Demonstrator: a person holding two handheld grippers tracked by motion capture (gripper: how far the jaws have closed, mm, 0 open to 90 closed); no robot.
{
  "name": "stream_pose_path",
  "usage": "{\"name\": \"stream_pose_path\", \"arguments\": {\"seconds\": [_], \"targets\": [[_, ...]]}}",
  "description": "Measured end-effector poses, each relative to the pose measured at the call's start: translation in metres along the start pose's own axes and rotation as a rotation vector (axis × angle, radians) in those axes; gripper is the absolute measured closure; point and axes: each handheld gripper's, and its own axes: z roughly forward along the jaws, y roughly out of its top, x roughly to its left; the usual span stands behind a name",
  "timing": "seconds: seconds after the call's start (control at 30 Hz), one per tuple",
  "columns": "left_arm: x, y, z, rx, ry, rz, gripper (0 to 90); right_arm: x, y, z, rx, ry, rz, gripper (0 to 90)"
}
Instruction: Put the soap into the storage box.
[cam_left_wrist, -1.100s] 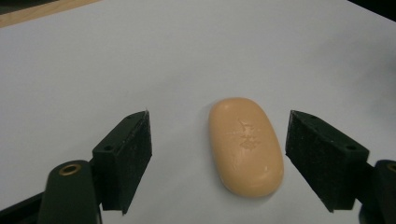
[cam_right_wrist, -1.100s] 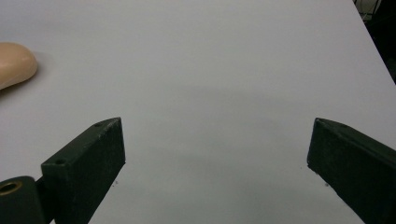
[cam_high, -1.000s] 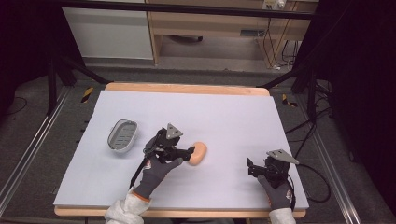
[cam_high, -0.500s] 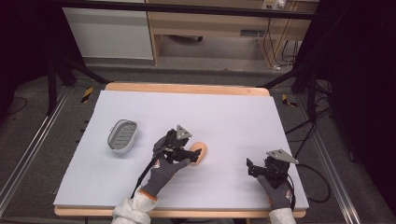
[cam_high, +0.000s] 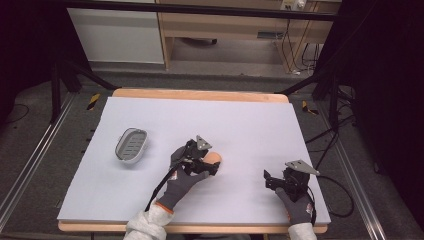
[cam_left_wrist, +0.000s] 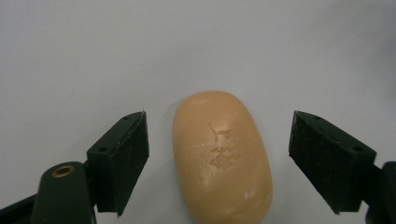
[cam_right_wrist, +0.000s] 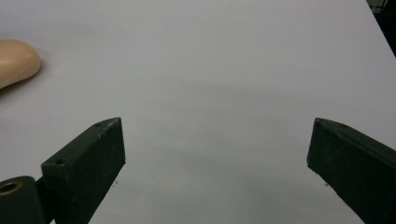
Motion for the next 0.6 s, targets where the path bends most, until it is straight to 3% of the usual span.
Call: {"name": "stream_pose_path", "arguments": {"seconds": [0.6], "targets": [[-0.004, -0.002, 0.023, 0.073, 0.019, 0.005, 18.6, 0.001, 0.0, 0.001, 0.011, 0.012, 0.002, 4.5]]}}
